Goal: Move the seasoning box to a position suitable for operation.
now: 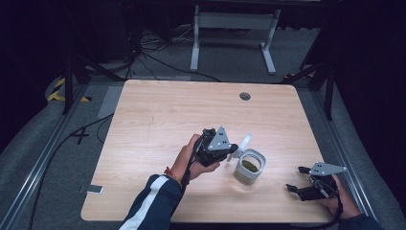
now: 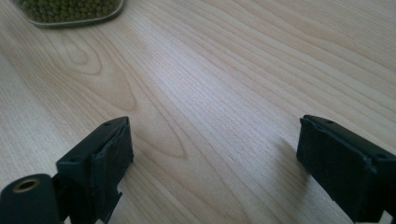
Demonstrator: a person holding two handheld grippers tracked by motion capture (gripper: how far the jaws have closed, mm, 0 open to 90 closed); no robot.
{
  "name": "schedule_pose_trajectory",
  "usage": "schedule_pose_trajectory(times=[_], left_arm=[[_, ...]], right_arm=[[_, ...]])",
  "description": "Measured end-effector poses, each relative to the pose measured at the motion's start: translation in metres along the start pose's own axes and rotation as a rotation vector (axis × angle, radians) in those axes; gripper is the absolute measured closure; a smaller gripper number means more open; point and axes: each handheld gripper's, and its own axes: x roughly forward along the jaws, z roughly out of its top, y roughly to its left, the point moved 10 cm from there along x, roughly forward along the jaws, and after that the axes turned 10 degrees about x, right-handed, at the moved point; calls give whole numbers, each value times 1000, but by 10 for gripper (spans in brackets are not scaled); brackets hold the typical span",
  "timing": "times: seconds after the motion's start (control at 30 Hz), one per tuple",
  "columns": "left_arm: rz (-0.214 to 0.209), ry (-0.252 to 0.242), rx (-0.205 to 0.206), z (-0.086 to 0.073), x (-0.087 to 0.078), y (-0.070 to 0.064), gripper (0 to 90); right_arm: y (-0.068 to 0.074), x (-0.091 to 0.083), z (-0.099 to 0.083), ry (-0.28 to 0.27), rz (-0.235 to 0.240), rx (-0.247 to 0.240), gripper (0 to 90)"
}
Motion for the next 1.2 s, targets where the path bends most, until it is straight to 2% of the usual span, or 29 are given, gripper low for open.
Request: schedule_pose_trajectory(times=[0.37, 0.6, 0.63, 0.8, 0.87, 1.0, 1.03, 1.07, 1.2], left_arm=[[-5, 0, -3, 1, 2, -1, 900], [-16, -7, 21, 7, 4, -5, 899], [-19, -8, 8, 8, 4, -7, 899], [-25, -5, 22, 8, 5, -7, 899], [-31, -4, 12, 8, 6, -9, 899], [-32, -3, 29, 9, 8, -10, 898], [-31, -4, 21, 9, 8, -11, 897], [-29, 6, 36, 8, 7, -9, 897], [-23, 10, 19, 7, 2, -6, 896]], right_arm=[[0, 0, 0, 0, 0, 0, 104], [0, 0, 0, 0, 0, 0, 104], [0, 0, 0, 0, 0, 0, 104], [0, 0, 0, 0, 0, 0, 104], [0, 0, 0, 0, 0, 0, 104], [0, 0, 0, 0, 0, 0, 104], [0, 0, 0, 0, 0, 0, 104], [0, 0, 0, 0, 0, 0, 104], [0, 0, 0, 0, 1, 0, 104]])
